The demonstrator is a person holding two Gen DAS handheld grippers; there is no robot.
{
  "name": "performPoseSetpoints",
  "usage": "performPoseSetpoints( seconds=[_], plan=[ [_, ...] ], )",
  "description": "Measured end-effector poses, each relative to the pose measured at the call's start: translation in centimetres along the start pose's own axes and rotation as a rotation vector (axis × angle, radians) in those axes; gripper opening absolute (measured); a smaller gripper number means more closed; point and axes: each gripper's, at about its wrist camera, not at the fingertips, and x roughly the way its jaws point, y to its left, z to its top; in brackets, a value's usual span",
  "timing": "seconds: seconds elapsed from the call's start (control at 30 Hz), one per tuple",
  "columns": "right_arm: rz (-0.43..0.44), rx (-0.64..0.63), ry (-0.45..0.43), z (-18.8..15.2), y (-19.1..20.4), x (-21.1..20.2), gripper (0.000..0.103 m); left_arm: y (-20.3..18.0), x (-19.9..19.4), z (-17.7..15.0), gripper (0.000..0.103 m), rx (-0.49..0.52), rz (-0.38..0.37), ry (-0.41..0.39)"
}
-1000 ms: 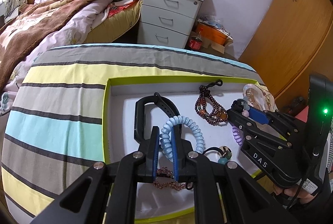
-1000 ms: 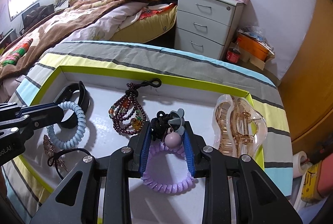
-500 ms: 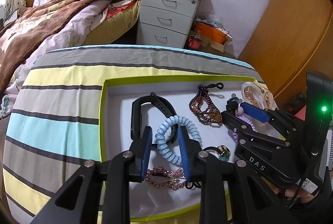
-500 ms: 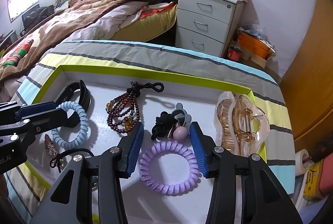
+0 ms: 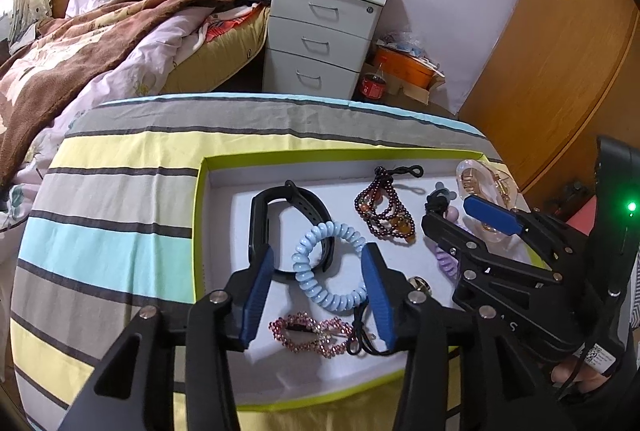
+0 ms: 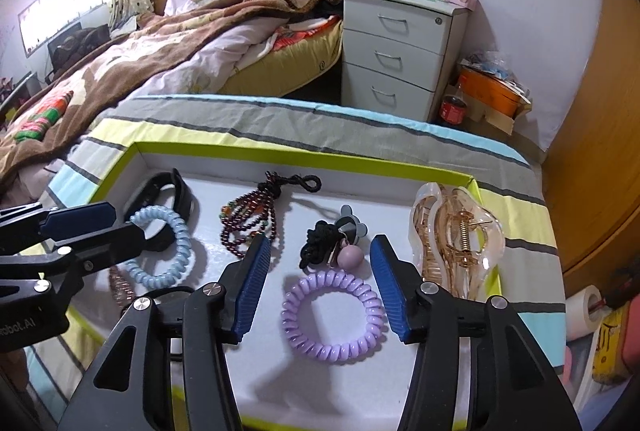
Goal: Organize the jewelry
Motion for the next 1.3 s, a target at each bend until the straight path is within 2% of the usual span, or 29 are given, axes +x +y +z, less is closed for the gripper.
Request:
performPoseSetpoints(
  seconds=[0.27, 0.43, 0.7, 1.03, 1.2, 1.3],
  plan=[
    [0.001, 0.06, -0.076, -1.3, 0.1, -4.2, 0.055, -0.4, -2.9, -1.1, 0.053, 0.007, 0.05, -0.058],
    [0.014, 0.086, -0.129, -2.6, 0.6, -7.2, 0.056, -1.3, -5.0, -2.6, 0.054, 0.048, 0.112, -0.104],
    [-0.002, 0.089, -0.189, -5.4, 2.3, -11.2, 0.056, -2.6, -7.7, -5.3, 0.054, 0.063, 0.146, -0.154],
    [-0.014, 0.137, -0.221, -8.8, 3.1, -13.7, 0.056, -3.0, -10.9, -8.7, 0.054, 0.054, 0.148, -0.213],
    [-0.023, 0.141, -0.229, -9.6, 3.8, -14.3, 0.056, -2.9, -11.6, -10.0, 0.054, 0.037, 0.095, -0.214],
    [-0.025, 0.138, -0.236, -9.9, 4.1, -14.6, 0.056, -3.1, -11.9, -10.5, 0.054, 0.038, 0.145, -0.219]
  ],
)
